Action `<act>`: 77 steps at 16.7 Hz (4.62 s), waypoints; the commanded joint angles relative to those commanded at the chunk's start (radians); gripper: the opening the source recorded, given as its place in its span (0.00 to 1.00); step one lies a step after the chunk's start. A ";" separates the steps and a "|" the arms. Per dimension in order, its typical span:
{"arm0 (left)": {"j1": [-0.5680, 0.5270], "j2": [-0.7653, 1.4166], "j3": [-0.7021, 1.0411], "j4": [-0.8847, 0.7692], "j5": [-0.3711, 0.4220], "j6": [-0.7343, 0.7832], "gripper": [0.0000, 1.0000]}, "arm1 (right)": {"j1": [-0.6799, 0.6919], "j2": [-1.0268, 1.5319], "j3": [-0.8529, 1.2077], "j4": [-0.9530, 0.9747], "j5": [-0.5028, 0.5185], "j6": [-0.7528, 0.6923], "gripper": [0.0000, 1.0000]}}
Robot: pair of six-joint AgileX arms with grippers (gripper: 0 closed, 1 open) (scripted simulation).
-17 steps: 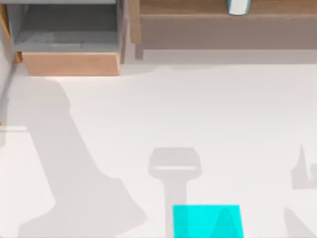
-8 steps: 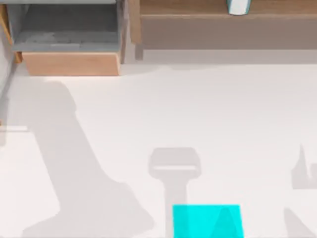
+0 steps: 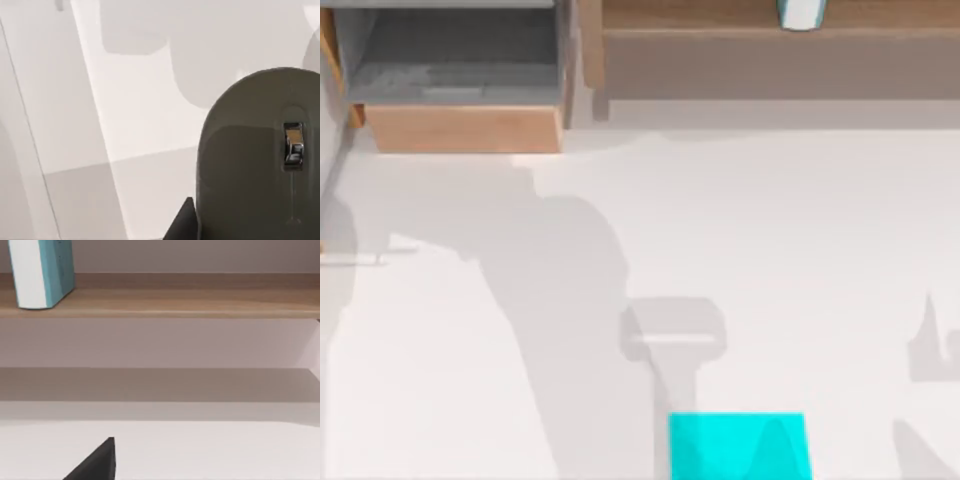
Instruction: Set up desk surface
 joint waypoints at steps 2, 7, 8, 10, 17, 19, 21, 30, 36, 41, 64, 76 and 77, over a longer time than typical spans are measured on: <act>-0.047 -0.083 -0.045 0.015 0.005 -0.070 0.00 | 0.000 0.000 0.000 0.000 0.000 0.000 1.00; -0.220 -0.247 -0.153 0.078 0.018 -0.267 0.00 | 0.000 0.000 0.000 0.000 0.000 0.000 1.00; -0.261 -0.269 -0.176 0.093 0.019 -0.308 0.00 | 0.000 0.000 0.000 0.000 0.000 0.000 1.00; -0.343 -0.304 -0.223 0.120 0.022 -0.390 0.00 | 0.000 0.000 0.000 0.000 0.000 0.000 1.00; -0.598 -0.366 -0.361 0.189 0.021 -0.661 0.00 | 0.000 0.000 0.000 0.000 0.000 0.000 1.00; -0.672 -0.373 -0.405 0.199 0.015 -0.745 0.00 | 0.000 0.000 0.000 0.000 0.000 0.000 1.00; -0.752 -0.377 -0.452 0.207 0.006 -0.838 0.00 | 0.000 0.000 0.000 0.000 0.000 0.000 1.00; -1.196 -0.350 -0.704 0.298 -0.095 -1.361 0.00 | 0.000 0.000 0.000 0.000 0.000 0.000 1.00; -1.454 -0.307 -0.848 0.381 -0.149 -1.647 0.00 | 0.000 0.000 0.000 0.000 0.000 0.000 1.00; -1.501 -0.299 -0.878 0.393 -0.157 -1.700 0.00 | 0.000 0.000 0.000 0.000 0.000 0.000 1.00; -1.617 -0.455 -0.903 0.257 -0.071 -1.612 0.00 | 0.000 0.000 0.000 0.000 0.000 0.000 1.00; -1.512 -0.312 -0.881 0.410 -0.151 -1.688 0.00 | 0.000 0.000 0.000 0.000 0.000 0.000 1.00; -1.504 -0.297 -0.886 0.422 -0.155 -1.693 0.00 | 0.000 0.000 0.000 0.000 0.000 0.000 1.00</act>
